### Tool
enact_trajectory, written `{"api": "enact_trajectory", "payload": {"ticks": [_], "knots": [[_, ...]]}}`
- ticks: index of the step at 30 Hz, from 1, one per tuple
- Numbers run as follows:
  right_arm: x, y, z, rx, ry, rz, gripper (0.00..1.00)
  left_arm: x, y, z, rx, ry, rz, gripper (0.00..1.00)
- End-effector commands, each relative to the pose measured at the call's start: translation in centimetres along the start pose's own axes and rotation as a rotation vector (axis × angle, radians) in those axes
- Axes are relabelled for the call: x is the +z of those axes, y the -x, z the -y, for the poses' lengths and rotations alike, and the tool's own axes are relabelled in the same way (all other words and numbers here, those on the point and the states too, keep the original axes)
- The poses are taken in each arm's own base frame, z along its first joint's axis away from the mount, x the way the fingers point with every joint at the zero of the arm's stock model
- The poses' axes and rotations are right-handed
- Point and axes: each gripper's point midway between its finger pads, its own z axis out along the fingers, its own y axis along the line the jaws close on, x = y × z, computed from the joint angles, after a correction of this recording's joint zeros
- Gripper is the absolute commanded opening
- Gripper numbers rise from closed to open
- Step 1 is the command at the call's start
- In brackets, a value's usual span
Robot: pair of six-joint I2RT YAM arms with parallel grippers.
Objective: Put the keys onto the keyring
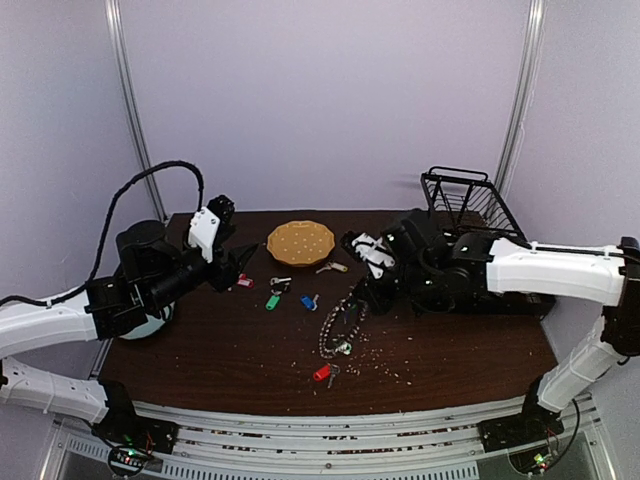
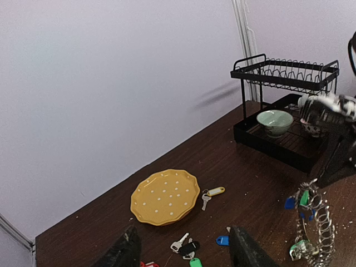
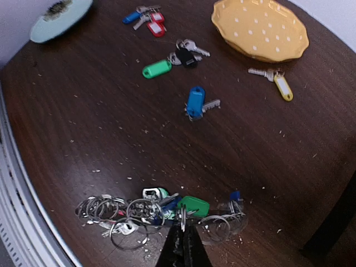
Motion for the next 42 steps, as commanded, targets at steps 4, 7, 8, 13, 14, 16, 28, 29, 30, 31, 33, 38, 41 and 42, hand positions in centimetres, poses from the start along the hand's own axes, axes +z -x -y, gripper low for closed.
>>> {"api": "enact_trajectory", "payload": {"ticks": [4, 7, 8, 13, 14, 16, 28, 29, 30, 31, 33, 38, 41, 42], "knots": [[7.9, -3.7, 3.7, 0.076, -0.201, -0.236, 0.0, -0.6, 1.0, -1.4, -0.03, 0.046, 0.023, 0.56], [10.3, -1.9, 4.7, 0.057, -0.236, -0.222, 0.0, -1.1, 1.1, -1.9, -0.038, 0.067, 0.026, 0.56], [10.9, -1.3, 5.3, 0.048, -0.258, -0.215, 0.0, -1.2, 0.9, -2.0, -0.04, 0.069, 0.023, 0.56], [11.3, 2.0, 7.7, 0.036, -0.34, -0.173, 0.49, -1.7, 0.8, -2.4, -0.053, 0.089, 0.019, 0.58], [10.8, 3.1, 7.6, 0.026, -0.337, -0.151, 0.7, -1.7, 0.8, -2.6, -0.055, 0.096, 0.016, 0.59], [9.3, 5.0, 7.3, 0.02, -0.323, -0.1, 0.98, -1.5, 0.5, -2.9, -0.062, 0.119, -0.001, 0.61], [-3.7, 11.4, 6.9, 0.178, -0.032, 0.369, 1.0, 0.7, -3.9, -9.4, -0.235, 0.325, -0.083, 0.85], [-6.0, 12.8, 8.2, 0.193, -0.068, 0.44, 1.0, 0.8, -3.4, -10.6, -0.237, 0.361, -0.078, 0.86], [-8.2, 13.9, 9.9, 0.212, -0.118, 0.491, 1.0, 0.8, -2.6, -11.9, -0.233, 0.397, -0.066, 0.86], [-10.8, 15.0, 11.8, 0.24, -0.176, 0.537, 1.0, 0.7, -1.4, -13.3, -0.222, 0.434, -0.044, 0.88], [-14.9, 15.7, 16.1, 0.298, -0.297, 0.594, 1.0, 0.4, -1.0, -16.1, -0.192, 0.515, -0.024, 0.89], [-25.3, 10.6, 24.4, 0.436, -0.617, 0.803, 1.0, -2.7, -5.5, -23.2, -0.267, 0.745, -0.082, 0.9], [-30.4, 5.4, 25.7, 0.445, -0.853, 0.903, 1.0, -6.4, -8.8, -25.2, -0.279, 0.9, -0.083, 0.92], [-31.5, 3.6, 25.9, 0.457, -0.932, 0.911, 1.0, -7.4, -9.8, -25.6, -0.277, 0.942, -0.075, 0.94]]}}
